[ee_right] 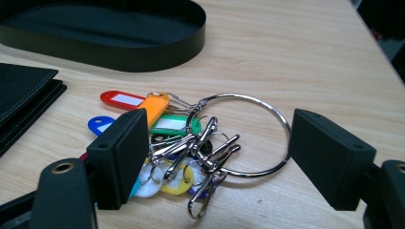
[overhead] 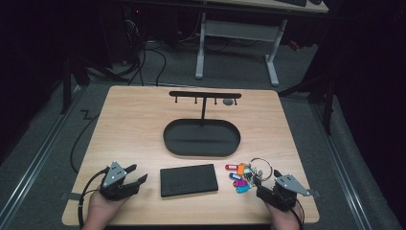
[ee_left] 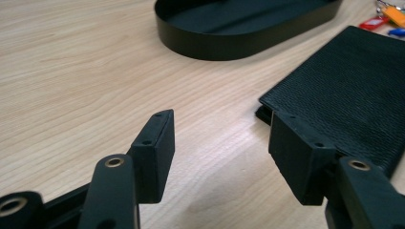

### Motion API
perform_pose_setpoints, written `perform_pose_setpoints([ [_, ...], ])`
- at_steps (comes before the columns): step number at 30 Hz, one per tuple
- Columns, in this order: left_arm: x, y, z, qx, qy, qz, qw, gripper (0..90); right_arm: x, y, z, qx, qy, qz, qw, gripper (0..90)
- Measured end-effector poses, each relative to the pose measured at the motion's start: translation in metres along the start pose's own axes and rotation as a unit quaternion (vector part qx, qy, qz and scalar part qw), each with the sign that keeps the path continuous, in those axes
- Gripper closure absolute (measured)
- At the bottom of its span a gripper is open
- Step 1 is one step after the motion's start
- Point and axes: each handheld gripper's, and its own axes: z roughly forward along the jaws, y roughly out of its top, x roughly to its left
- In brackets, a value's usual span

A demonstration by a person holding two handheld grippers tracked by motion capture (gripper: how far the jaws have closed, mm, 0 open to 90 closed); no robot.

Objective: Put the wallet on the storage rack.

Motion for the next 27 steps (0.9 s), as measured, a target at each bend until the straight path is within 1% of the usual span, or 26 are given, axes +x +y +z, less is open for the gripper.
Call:
perform_pose_setpoints([
  [1, -0.002, 0.0, 0.0, 0.002, -0.001, 0.004, 1.0, 42.6, 0.0, 0.0, 0.0, 0.0, 0.0, 0.0, 1.0, 22.1],
  [2, -0.004, 0.0, 0.0, 0.002, -0.001, 0.006, 1.0, 42.9, 0.001, -0.001, -0.002, -0.004, 0.001, 0.007, 1.0, 23.4],
  [3, -0.005, 0.0, -0.001, 0.003, -0.005, 0.003, 1.0, 42.9, 0.001, -0.001, -0.002, -0.004, 0.001, 0.007, 1.0, 23.4],
  [4, -0.006, 0.001, -0.002, 0.0, -0.008, -0.007, 0.9999, 43.5, 0.0, -0.002, -0.002, -0.004, 0.003, 0.007, 1.0, 24.4],
  [6, -0.007, 0.002, -0.004, -0.007, -0.014, -0.013, 0.9998, 46.3, 0.0, -0.002, -0.003, -0.004, 0.012, 0.004, 0.9999, 27.3],
  [8, -0.009, 0.002, -0.005, -0.012, -0.011, -0.008, 0.9998, 47.5, 0.0, -0.001, -0.004, -0.006, 0.014, 0.003, 0.9999, 27.9],
  [11, -0.012, 0.001, -0.008, -0.022, -0.011, -0.005, 0.9997, 51.2, 0.0, 0.004, -0.006, -0.017, 0.025, 0.014, 0.9994, 29.1],
  [13, -0.014, -0.001, -0.01, -0.02, -0.009, -0.01, 0.9997, 50.9, 0.002, 0.007, -0.005, -0.021, 0.033, 0.018, 0.9991, 29.4],
  [14, -0.014, -0.001, -0.01, -0.013, -0.003, -0.014, 0.9998, 50.2, 0.003, 0.009, -0.003, -0.019, 0.037, 0.02, 0.9989, 30.7],
  [15, -0.015, -0.002, -0.01, -0.008, -0.001, -0.014, 0.9999, 50.2, 0.007, 0.011, -0.001, -0.02, 0.039, 0.009, 0.999, 35.0],
  [17, -0.017, -0.004, -0.012, 0.0, 0.006, -0.006, 1.0, 53.0, 0.015, 0.015, 0.001, -0.025, 0.048, -0.007, 0.9985, 40.0],
  [18, -0.019, -0.005, -0.013, 0.002, 0.008, -0.004, 1.0, 58.2, 0.024, 0.019, 0.007, -0.018, 0.072, -0.012, 0.9972, 45.1],
  [19, -0.02, -0.005, -0.014, 0.004, 0.007, -0.003, 1.0, 58.2, 0.024, 0.019, 0.007, -0.018, 0.072, -0.012, 0.9972, 45.1],
  [20, -0.023, -0.006, -0.014, 0.01, 0.004, -0.003, 0.9999, 59.9, 0.029, 0.02, 0.01, -0.013, 0.084, -0.015, 0.9963, 47.9],
  [21, -0.025, -0.007, -0.014, 0.016, 0.007, 0.001, 0.9998, 64.0, 0.036, 0.022, 0.014, -0.007, 0.096, -0.021, 0.9951, 54.5],
  [22, -0.028, -0.007, -0.013, 0.028, 0.007, 0.002, 0.9996, 66.3, 0.041, 0.022, 0.016, -0.003, 0.103, -0.025, 0.9944, 59.5],
  [23, -0.03, -0.008, -0.012, 0.032, 0.004, 0.0, 0.9995, 69.7, 0.048, 0.024, 0.02, 0.0, 0.106, -0.04, 0.9936, 68.9],
  [24, -0.034, -0.008, -0.01, 0.039, -0.001, 0.001, 0.9992, 71.6, 0.052, 0.025, 0.021, 0.004, 0.11, -0.047, 0.9928, 74.3],
  [26, -0.042, -0.009, -0.005, 0.052, -0.008, 0.011, 0.9985, 75.3, 0.063, 0.028, 0.027, 0.015, 0.128, -0.064, 0.9896, 84.3],
  [27, -0.046, -0.009, -0.002, 0.06, -0.007, 0.023, 0.9979, 76.5, 0.069, 0.029, 0.031, 0.024, 0.136, -0.073, 0.9878, 87.6],
])
